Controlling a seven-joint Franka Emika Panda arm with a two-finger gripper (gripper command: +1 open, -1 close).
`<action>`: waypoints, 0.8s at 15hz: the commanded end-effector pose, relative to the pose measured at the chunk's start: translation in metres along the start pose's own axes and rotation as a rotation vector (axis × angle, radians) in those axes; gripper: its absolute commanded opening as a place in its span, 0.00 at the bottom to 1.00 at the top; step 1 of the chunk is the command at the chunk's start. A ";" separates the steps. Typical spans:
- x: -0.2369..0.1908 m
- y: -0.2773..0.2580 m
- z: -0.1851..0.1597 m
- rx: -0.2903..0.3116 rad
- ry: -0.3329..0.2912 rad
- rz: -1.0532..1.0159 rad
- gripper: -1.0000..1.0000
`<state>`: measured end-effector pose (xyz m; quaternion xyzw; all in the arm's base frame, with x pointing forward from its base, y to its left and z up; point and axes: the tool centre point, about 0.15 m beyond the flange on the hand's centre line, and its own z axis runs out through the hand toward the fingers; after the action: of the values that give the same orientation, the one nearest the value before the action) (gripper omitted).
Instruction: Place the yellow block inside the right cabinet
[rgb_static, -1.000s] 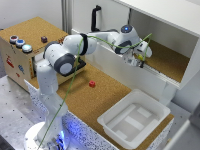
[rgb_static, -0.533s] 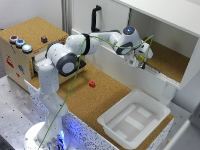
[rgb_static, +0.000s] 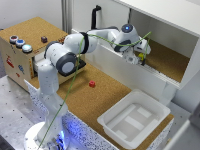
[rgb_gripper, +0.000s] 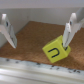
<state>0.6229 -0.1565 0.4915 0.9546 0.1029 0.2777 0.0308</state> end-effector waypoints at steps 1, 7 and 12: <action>-0.067 -0.056 -0.068 -0.065 0.064 -0.028 1.00; -0.105 -0.127 -0.103 -0.065 0.011 -0.027 1.00; -0.150 -0.182 -0.111 -0.040 -0.125 -0.049 1.00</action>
<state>0.4651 -0.0650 0.5048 0.9608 0.1313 0.2441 0.0040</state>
